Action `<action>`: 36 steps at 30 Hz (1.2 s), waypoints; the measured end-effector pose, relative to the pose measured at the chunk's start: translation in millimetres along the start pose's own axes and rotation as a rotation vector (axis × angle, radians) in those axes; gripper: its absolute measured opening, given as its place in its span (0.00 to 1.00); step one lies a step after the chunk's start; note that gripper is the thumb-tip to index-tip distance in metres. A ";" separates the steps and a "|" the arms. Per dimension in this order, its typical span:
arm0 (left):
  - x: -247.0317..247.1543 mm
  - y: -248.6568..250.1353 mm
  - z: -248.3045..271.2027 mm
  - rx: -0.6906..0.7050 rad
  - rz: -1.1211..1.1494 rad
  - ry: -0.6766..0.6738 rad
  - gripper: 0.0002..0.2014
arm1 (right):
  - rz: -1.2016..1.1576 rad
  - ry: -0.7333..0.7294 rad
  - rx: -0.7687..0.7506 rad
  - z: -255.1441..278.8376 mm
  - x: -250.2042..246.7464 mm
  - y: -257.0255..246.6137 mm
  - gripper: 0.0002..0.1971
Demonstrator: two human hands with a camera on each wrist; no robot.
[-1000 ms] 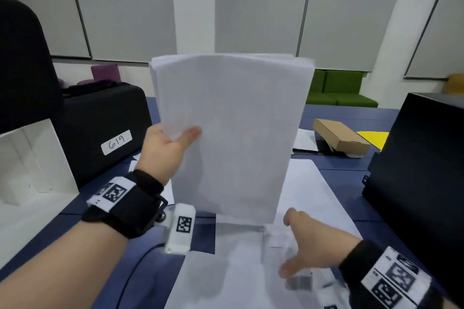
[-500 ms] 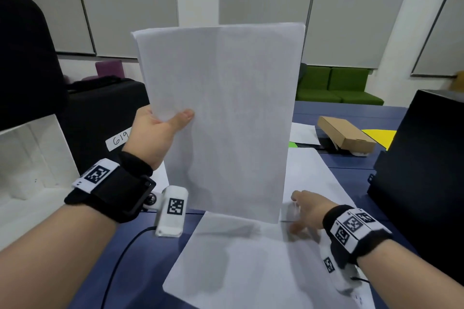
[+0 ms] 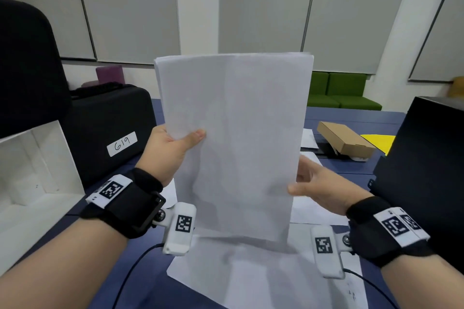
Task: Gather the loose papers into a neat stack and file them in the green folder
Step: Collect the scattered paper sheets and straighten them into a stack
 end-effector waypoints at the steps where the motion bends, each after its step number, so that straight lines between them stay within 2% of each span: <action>1: 2.7 -2.1 0.1 -0.011 0.009 -0.008 0.08 | -0.058 0.062 -0.073 -3.3 3.0 -15.5 0.50; 3: 9.4 -5.8 1.2 -0.032 0.025 -0.033 0.09 | -0.126 0.201 -0.194 -8.5 2.4 -37.6 0.43; 5: 16.4 -8.0 3.3 -0.049 0.037 -0.061 0.13 | -0.138 0.333 -0.270 -11.2 -1.9 -48.5 0.31; 7: 22.1 -8.3 5.2 -0.070 0.064 -0.083 0.17 | -0.137 0.447 -0.330 -10.7 -8.1 -53.6 0.23; 11: 27.3 -9.1 4.5 -0.122 0.119 -0.130 0.23 | -0.154 0.580 -0.431 -4.8 -19.2 -55.3 0.24; 14: 31.8 -15.4 7.4 -0.149 0.119 -0.191 0.24 | -0.118 0.600 -0.425 -1.9 -22.1 -45.6 0.31; 18: 37.8 -28.8 12.9 -0.155 0.073 -0.245 0.17 | -0.128 0.530 -0.342 -6.9 -16.0 -29.6 0.46; 20: 38.5 -30.8 14.0 -0.157 0.072 -0.243 0.14 | -0.132 0.518 -0.336 -8.1 -15.2 -28.0 0.48; 22: 37.6 -29.8 13.2 -0.170 0.086 -0.202 0.11 | -0.104 0.539 -0.344 -8.3 -15.9 -30.3 0.46; 24: 36.0 -27.3 10.6 -0.181 0.102 -0.146 0.09 | -0.043 0.559 -0.347 -7.9 -14.7 -35.7 0.38; 27: 35.0 -19.8 7.8 -0.165 0.117 -0.094 0.09 | 0.174 0.594 -0.382 -6.0 -14.7 -53.2 0.09; 28: 35.1 -17.1 8.1 -0.152 0.120 -0.090 0.10 | 0.192 0.600 -0.426 -4.2 -14.4 -59.9 0.07; 31: 33.9 -7.2 10.4 -0.074 0.125 -0.095 0.17 | 0.054 0.653 -0.567 6.1 -19.7 -74.1 0.04; 33: 31.3 2.2 11.7 0.002 0.104 -0.090 0.22 | 0.055 0.682 -0.628 12.3 -24.9 -81.2 0.05; 36: 29.8 23.6 14.9 0.144 0.055 -0.049 0.21 | 0.094 0.713 -0.677 14.9 -28.7 -91.6 0.08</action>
Point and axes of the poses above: each hand's wrist, its own z-axis away from the middle knuckle, its own x-axis out of the palm, y = z × x, the point moved 9 cm from there along -z, towards the middle knuckle, and after that the axes turned 12 degrees about -x, right-handed, at the moved point
